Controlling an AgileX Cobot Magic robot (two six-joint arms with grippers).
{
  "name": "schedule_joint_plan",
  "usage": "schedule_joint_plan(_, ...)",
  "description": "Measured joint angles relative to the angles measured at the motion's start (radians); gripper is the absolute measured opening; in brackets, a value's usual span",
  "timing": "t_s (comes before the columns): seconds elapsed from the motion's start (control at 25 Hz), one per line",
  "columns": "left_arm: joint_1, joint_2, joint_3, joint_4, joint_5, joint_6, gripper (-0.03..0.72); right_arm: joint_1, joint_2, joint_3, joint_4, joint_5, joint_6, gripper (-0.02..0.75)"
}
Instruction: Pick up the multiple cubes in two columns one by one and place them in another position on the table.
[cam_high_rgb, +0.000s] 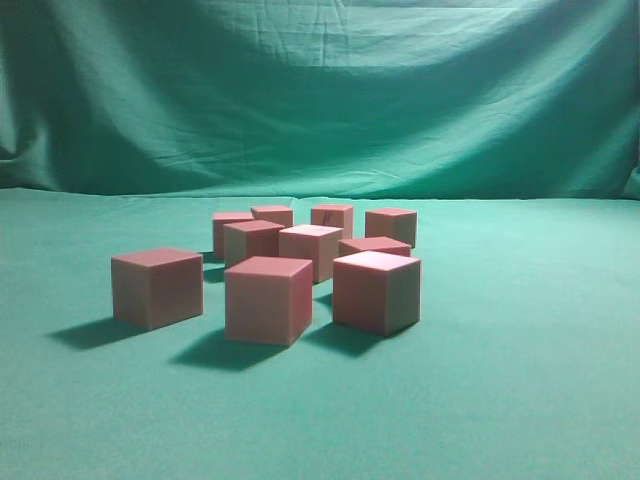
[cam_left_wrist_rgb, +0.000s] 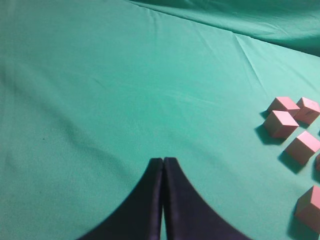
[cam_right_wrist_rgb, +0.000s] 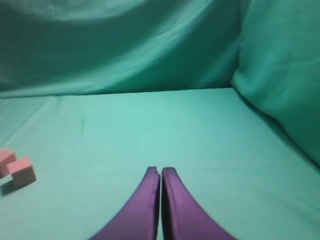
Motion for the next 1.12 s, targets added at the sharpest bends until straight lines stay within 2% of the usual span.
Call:
schedule_joint_plan(0.32, 0.000, 0.000, 0.000, 0.000, 0.000, 0.000, 0.000, -0.007, -0.017, 0.002, 0.000, 0.205, 0.001, 0.000)
schedule_joint_plan(1.12, 0.000, 0.000, 0.000, 0.000, 0.000, 0.000, 0.000, -0.007, -0.017, 0.002, 0.026, 0.222, -0.013, 0.000)
